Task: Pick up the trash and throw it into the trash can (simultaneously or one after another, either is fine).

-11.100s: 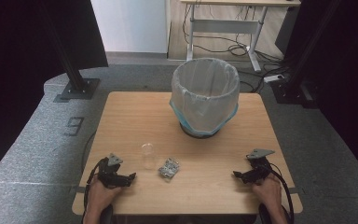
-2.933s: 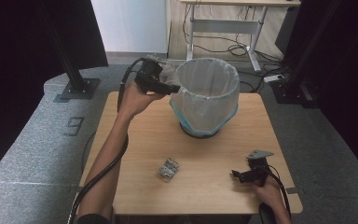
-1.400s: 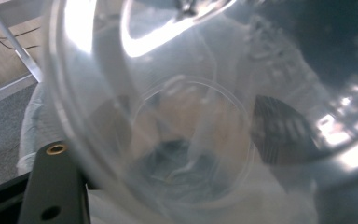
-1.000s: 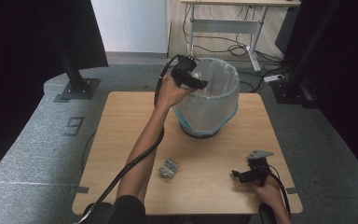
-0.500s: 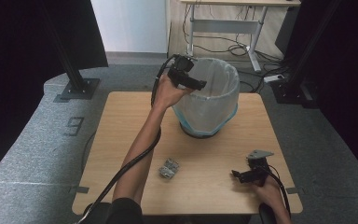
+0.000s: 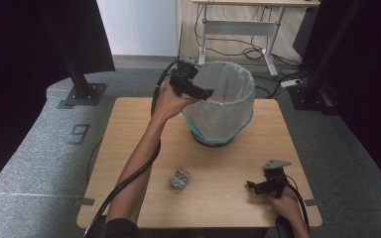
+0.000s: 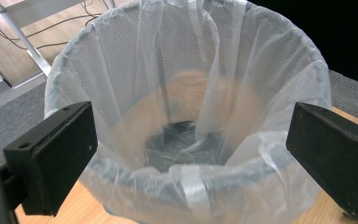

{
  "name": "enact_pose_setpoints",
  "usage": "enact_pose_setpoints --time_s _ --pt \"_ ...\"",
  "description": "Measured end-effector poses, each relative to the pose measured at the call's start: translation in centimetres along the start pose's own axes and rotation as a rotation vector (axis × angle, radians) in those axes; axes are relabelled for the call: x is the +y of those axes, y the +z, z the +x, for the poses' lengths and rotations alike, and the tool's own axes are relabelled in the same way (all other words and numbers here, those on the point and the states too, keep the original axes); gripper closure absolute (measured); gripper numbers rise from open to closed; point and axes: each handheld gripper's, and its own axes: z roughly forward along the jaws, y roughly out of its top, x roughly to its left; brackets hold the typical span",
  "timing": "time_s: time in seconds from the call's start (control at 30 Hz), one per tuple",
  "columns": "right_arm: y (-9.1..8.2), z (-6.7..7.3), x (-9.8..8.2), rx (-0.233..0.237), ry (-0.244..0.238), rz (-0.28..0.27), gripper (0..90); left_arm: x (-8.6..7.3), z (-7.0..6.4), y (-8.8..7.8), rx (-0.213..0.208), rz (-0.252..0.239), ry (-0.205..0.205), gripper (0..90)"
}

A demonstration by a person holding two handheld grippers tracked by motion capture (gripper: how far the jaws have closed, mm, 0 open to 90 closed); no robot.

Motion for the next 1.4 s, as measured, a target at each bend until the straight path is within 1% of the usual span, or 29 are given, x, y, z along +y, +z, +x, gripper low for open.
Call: enact_pose_setpoints --time_s 0.07,0.1,0.33,0.57,0.6,0.63,0.67,0.7,0.83,0.87,0.97,1.0,1.03,1.07,1.13,1.3,1.4 --pt "0.0 0.0 0.0 0.0 0.0 0.0 0.0 -0.2 0.0 -0.2 0.0 -0.002 -0.002 1.7" --pt "0.0 0.0 0.0 0.0 0.0 0.0 0.0 -0.6 0.0 -0.6 -0.001 -0.007 -0.005 1.8" --pt "0.0 0.0 0.0 0.0 0.0 0.0 0.0 -2.0 0.3 -1.8 0.004 -0.022 -0.013 1.8" --pt "0.0 0.0 0.0 0.0 -0.001 0.0 0.0 -3.6 0.5 -2.5 0.001 -0.028 -0.016 1.4" --pt "0.0 0.0 0.0 0.0 -0.001 0.0 0.0 -3.6 0.5 -2.5 0.001 -0.028 -0.016 1.4" --pt "0.0 0.0 0.0 0.0 0.0 -0.001 0.0 -4.1 0.4 -2.7 0.0 -0.028 -0.015 1.4" --pt "0.0 0.0 0.0 0.0 0.0 -0.001 0.0 -4.1 0.4 -2.7 0.0 -0.028 -0.015 1.4" --pt "0.0 0.0 0.0 0.0 0.0 -0.001 0.0 -4.5 0.3 -2.8 -0.002 -0.026 -0.015 1.4" --pt "0.0 0.0 0.0 0.0 0.0 -0.001 0.0 -5.3 0.1 -3.2 -0.004 -0.032 -0.011 1.4" --pt "0.0 0.0 0.0 0.0 0.0 -0.001 0.0 -5.3 0.1 -3.2 -0.004 -0.032 -0.011 1.4" --pt "0.0 0.0 0.0 0.0 0.0 -0.001 0.0 -6.3 -0.3 -3.3 -0.018 -0.037 -0.009 1.5" --pt "0.0 0.0 0.0 0.0 0.0 -0.001 0.0 -6.3 -0.3 -3.3 -0.018 -0.037 -0.009 1.4" --pt "0.0 0.0 0.0 0.0 0.0 0.0 0.0 -6.8 -0.4 -3.3 -0.028 -0.035 -0.006 1.4" --pt "0.0 0.0 0.0 0.0 0.0 0.0 0.0 -6.8 -0.4 -3.3 -0.028 -0.035 -0.006 1.4" --pt "0.0 0.0 0.0 0.0 0.0 -0.001 0.0 -7.7 -0.5 -3.2 -0.036 -0.034 -0.007 1.3" --pt "0.0 0.0 0.0 0.0 -0.001 0.0 0.0 -9.2 -0.6 -3.1 -0.042 -0.037 -0.017 1.4" --pt "0.0 0.0 0.0 -0.003 0.001 -0.001 0.0 -10.1 -0.7 -3.0 -0.053 -0.036 -0.024 1.4"
